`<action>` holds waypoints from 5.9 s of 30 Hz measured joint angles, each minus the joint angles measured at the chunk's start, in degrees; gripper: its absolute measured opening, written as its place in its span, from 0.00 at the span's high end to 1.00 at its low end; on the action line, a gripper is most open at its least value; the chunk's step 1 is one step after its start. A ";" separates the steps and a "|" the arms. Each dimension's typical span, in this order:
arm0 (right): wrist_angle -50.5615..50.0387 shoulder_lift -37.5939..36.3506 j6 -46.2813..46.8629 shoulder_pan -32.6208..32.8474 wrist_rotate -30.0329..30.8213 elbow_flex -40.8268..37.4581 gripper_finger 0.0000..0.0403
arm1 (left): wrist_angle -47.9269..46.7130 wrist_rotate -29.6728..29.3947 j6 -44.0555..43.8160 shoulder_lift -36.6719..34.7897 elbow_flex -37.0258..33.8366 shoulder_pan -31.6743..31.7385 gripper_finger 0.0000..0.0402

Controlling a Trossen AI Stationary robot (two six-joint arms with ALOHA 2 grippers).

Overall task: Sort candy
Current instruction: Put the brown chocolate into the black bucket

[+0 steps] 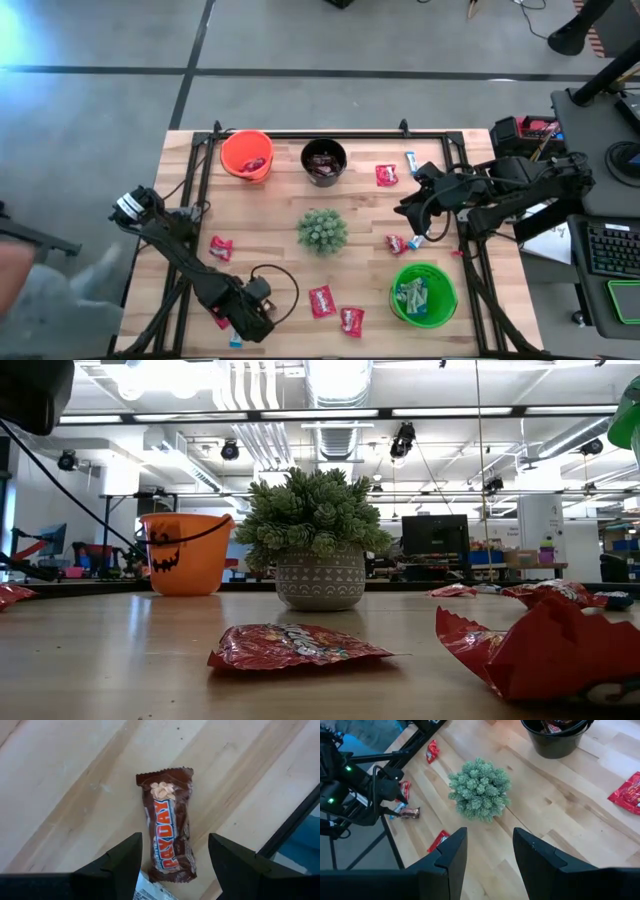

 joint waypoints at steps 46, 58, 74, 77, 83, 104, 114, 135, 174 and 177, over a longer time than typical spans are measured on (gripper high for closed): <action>0.06 3.26 0.63 0.26 -1.30 0.00 0.63 | 4.10 1.42 5.94 5.46 -0.04 -0.22 0.97; 0.04 3.26 0.80 0.26 -0.65 0.00 0.63 | -0.28 -0.51 12.38 2.86 5.69 -0.22 0.98; 0.02 4.09 -1.32 0.24 2.16 0.00 0.63 | -31.58 -19.88 28.27 2.08 33.59 2.23 0.98; 0.02 4.67 -3.43 0.22 2.14 -0.02 0.63 | -34.06 -22.79 34.24 2.08 37.55 4.78 0.98; 3.77 5.42 -4.58 -0.07 2.18 -0.09 0.63 | -39.75 -26.24 43.69 2.03 41.92 12.10 0.98; 26.40 5.33 -23.70 -6.53 2.33 0.15 0.63 | -38.54 -26.60 77.98 1.96 61.18 38.04 0.98; 26.80 6.82 -32.81 -8.95 1.96 0.04 0.63 | -32.25 -23.90 86.40 1.92 65.28 40.90 0.98; 31.97 10.53 -35.78 -18.49 -6.81 0.33 0.63 | -26.43 -20.39 89.94 1.95 64.76 43.69 0.98; 32.66 15.17 -31.66 -18.67 -6.89 0.60 0.63 | -26.45 -19.98 92.70 1.95 64.74 43.84 0.98; 34.61 15.12 -35.98 -18.72 -6.99 1.31 0.63 | -26.47 -19.98 93.18 1.95 64.72 43.87 0.98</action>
